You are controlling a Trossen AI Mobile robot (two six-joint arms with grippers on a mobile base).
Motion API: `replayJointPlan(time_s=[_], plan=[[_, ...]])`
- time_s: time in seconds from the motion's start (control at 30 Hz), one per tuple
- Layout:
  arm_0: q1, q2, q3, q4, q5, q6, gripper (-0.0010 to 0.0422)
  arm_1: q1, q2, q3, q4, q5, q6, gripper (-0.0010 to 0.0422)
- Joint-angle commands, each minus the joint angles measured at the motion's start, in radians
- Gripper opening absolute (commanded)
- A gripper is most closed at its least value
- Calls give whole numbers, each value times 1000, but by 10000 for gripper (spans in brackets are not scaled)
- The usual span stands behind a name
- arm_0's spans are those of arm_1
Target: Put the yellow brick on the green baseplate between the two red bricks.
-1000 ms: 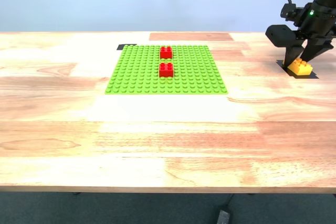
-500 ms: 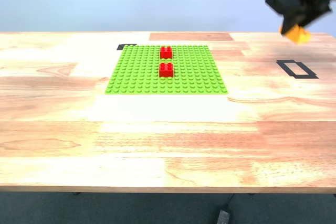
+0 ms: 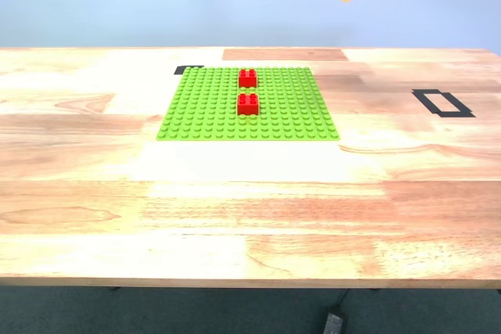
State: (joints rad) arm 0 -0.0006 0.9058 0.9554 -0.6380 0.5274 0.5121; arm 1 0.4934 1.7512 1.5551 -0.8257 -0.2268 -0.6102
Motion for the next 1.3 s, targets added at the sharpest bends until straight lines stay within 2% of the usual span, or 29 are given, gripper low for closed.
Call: replayJointPlan(time_s=[0.03, 0.13, 0.4, 0.6, 0.77, 1.17, 1.3], plan=[[0, 0, 1, -2, -3, 0, 0, 63, 77, 61, -5, 73, -49, 1], [0, -3, 0, -3, -3, 0, 0, 115, 149, 114, -5, 132, -93, 1], [0, -6, 2, -9, -4, 0, 0, 205, 329, 259, -53, 135, -137, 1], [0, -14, 0, -6, -4, 0, 0, 248, 411, 291, -66, 136, -180, 1], [0, -23, 0, -14, -3, 0, 0, 268, 455, 285, -62, 183, -222, 1], [0, -37, 0, -6, -3, 0, 0, 278, 491, 260, -33, 172, -228, 1], [0, -37, 0, -11, -3, 0, 0, 280, 499, 262, -20, 129, -224, 1]])
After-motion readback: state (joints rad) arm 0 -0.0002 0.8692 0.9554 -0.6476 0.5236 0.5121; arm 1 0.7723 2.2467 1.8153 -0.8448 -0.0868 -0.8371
